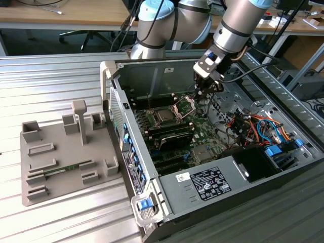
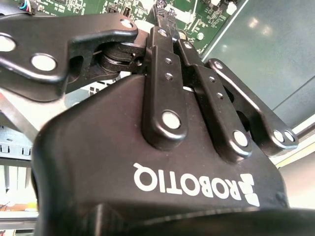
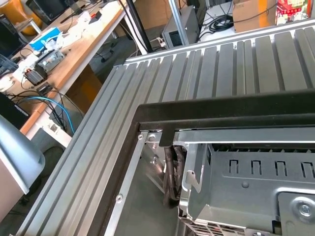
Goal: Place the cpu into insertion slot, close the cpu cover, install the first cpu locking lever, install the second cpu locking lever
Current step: 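Close the cpu cover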
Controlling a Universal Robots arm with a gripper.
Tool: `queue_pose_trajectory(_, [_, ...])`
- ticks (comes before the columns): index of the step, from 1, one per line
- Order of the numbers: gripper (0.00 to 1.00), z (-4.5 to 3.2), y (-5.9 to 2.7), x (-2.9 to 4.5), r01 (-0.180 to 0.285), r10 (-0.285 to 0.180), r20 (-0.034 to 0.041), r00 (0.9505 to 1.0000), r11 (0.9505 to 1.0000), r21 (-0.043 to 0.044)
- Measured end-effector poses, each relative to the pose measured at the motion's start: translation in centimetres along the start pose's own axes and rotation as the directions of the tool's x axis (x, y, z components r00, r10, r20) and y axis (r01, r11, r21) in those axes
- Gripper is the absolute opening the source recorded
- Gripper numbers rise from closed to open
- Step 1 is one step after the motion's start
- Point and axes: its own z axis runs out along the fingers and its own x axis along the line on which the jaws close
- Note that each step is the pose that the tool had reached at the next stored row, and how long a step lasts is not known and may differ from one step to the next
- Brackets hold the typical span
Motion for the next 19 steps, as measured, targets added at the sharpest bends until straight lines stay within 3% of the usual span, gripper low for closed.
queue_pose_trajectory(19, [0.10,-0.05,0.71,-0.02,0.000,0.000,-0.0009,1.0000,1.0000,0.0023])
